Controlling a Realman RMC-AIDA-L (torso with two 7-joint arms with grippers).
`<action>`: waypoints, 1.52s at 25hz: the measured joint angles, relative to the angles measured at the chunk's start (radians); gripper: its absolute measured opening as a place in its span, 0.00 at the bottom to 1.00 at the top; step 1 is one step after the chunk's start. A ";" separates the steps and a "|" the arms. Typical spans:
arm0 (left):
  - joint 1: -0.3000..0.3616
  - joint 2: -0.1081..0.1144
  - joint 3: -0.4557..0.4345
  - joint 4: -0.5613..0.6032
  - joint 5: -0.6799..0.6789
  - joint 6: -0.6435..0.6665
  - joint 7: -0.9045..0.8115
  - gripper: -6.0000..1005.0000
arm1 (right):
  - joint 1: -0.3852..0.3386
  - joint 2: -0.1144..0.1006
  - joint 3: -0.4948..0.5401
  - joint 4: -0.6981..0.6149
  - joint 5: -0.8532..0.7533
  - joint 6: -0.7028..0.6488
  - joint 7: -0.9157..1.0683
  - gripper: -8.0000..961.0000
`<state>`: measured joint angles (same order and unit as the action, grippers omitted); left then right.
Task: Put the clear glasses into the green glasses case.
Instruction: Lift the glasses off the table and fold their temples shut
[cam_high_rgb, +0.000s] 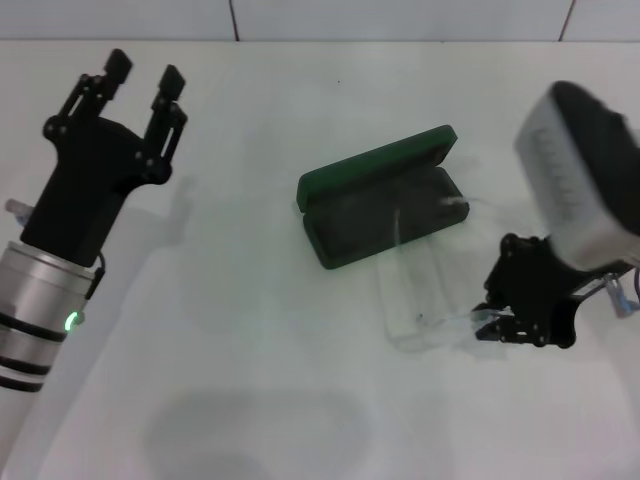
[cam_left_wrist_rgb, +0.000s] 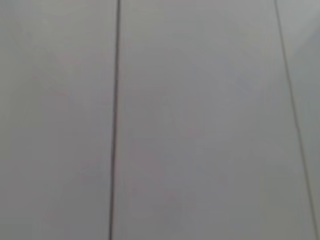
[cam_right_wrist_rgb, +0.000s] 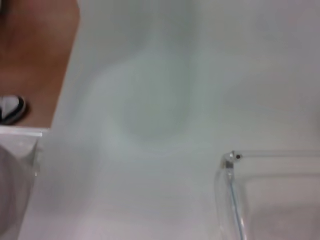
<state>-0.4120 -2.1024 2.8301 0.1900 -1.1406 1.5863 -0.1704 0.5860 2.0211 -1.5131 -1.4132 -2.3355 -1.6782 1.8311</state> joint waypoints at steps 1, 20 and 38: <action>0.001 0.000 0.000 -0.003 -0.006 0.000 0.004 0.52 | -0.024 0.000 0.026 -0.004 0.039 0.001 -0.056 0.13; -0.075 0.018 0.010 -0.087 0.175 0.013 -0.260 0.52 | -0.186 0.002 0.222 0.552 0.784 0.211 -1.257 0.13; -0.299 0.048 0.012 -0.270 0.686 0.304 -0.644 0.52 | -0.145 0.002 0.207 0.696 0.921 0.241 -1.318 0.13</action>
<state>-0.7106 -2.0546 2.8426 -0.0796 -0.4541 1.8901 -0.8141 0.4408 2.0232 -1.3057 -0.7173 -1.4150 -1.4372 0.5134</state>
